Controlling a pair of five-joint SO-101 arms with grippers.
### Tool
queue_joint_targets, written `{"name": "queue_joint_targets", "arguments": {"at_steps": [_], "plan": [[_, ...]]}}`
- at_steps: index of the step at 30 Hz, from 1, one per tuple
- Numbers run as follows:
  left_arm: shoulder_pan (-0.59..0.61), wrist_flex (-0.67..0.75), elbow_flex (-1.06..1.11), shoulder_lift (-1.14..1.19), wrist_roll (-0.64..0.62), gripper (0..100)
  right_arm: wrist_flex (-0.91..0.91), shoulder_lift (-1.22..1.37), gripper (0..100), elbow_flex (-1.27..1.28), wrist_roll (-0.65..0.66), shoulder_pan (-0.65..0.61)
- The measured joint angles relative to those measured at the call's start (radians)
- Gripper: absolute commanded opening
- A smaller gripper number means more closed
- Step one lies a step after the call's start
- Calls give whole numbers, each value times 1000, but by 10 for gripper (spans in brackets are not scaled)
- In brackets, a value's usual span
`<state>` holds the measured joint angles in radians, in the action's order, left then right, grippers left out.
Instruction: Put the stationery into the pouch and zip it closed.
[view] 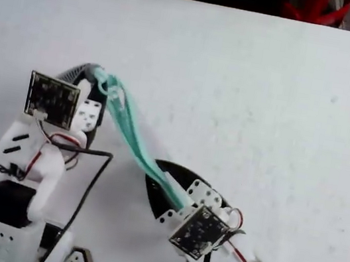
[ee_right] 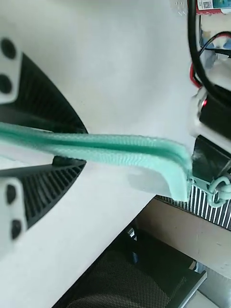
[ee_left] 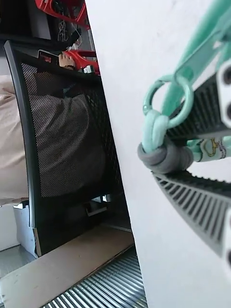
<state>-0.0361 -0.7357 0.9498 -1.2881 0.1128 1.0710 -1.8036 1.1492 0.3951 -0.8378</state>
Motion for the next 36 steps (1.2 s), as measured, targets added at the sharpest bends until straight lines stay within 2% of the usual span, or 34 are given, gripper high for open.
{"name": "queue_joint_targets", "arguments": {"at_steps": [6, 15, 26, 31, 36], "plan": [[63, 91, 35, 41, 0, 22, 15, 2, 19, -14, 0, 0], [167, 160, -5, 341, 0, 23, 44, 8, 19, -52, 0, 0], [206, 241, -21, 473, 0, 23, 43, 8, 19, -52, -2, -2], [304, 324, -34, 598, -2, 23, 64, -5, 19, -72, 2, -14], [327, 350, -34, 623, 0, 23, 64, -3, 19, -72, 2, -15]]}}
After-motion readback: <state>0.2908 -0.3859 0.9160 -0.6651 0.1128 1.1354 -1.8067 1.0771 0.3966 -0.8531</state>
